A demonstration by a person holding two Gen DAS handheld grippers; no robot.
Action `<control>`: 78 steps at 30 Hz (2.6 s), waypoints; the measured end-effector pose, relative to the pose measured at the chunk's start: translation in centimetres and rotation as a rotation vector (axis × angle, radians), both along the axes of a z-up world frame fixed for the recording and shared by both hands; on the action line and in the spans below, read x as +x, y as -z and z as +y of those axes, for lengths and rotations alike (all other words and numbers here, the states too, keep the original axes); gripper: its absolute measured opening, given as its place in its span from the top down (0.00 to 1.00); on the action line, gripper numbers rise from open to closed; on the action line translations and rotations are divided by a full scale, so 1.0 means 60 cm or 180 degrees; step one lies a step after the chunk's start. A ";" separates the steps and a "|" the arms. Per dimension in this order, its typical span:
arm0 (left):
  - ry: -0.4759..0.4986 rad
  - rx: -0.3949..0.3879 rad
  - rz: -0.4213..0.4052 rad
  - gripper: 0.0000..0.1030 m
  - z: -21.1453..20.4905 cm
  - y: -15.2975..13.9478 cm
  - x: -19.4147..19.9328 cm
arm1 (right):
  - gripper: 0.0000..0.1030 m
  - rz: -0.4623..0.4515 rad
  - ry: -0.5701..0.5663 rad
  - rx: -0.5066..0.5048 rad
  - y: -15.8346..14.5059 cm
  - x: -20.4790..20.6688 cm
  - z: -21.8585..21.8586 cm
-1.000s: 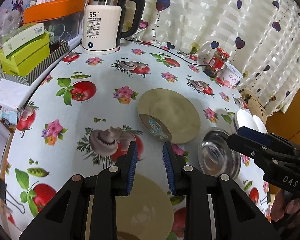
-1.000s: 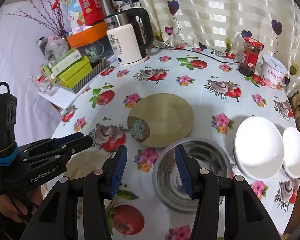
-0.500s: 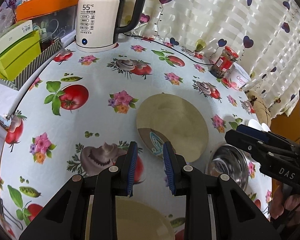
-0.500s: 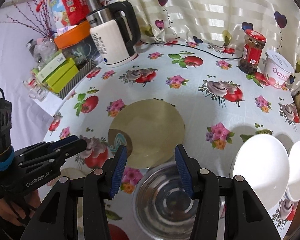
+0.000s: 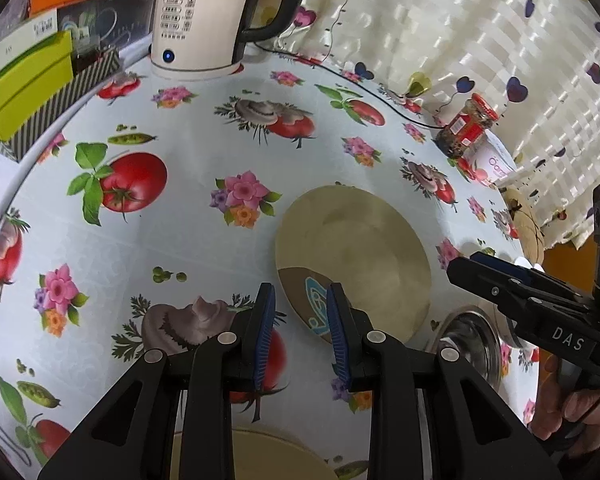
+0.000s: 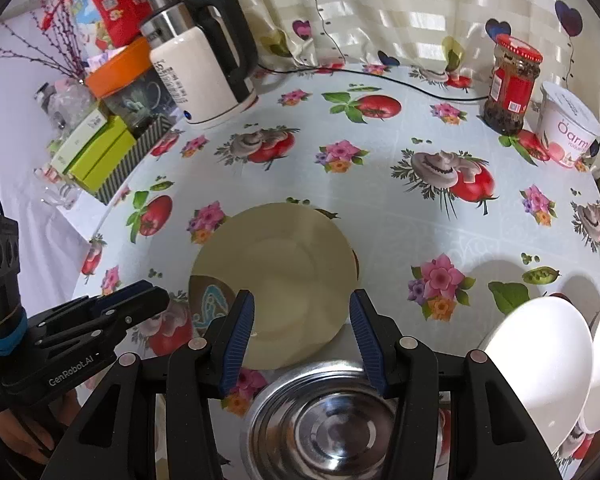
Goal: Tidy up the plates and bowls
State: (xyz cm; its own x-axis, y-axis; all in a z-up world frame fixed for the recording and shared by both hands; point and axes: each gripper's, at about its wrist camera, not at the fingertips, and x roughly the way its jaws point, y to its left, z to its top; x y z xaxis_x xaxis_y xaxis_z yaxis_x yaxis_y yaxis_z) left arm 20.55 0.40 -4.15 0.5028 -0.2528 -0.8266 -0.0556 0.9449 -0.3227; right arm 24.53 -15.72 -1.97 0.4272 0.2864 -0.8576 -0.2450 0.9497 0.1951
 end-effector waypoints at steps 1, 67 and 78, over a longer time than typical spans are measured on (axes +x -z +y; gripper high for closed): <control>-0.0001 -0.0019 0.0014 0.73 0.000 0.003 0.003 | 0.52 0.0020 0.0013 -0.0014 0.003 0.004 0.000; -0.0095 -0.0080 0.0108 0.73 0.028 0.039 0.024 | 0.72 0.0331 -0.0007 -0.0075 0.074 0.059 0.040; -0.0182 -0.0067 0.0015 0.73 0.049 0.012 -0.006 | 0.72 0.0234 -0.0077 -0.0053 0.048 0.042 0.064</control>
State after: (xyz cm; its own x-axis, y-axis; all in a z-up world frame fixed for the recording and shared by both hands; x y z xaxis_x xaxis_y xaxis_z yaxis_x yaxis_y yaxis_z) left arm 20.18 3.35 -4.85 0.5131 -0.2409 -0.8238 -0.1109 0.9332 -0.3420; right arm 27.06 -11.87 -4.88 0.3560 0.2813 -0.8911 -0.2534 0.9470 0.1977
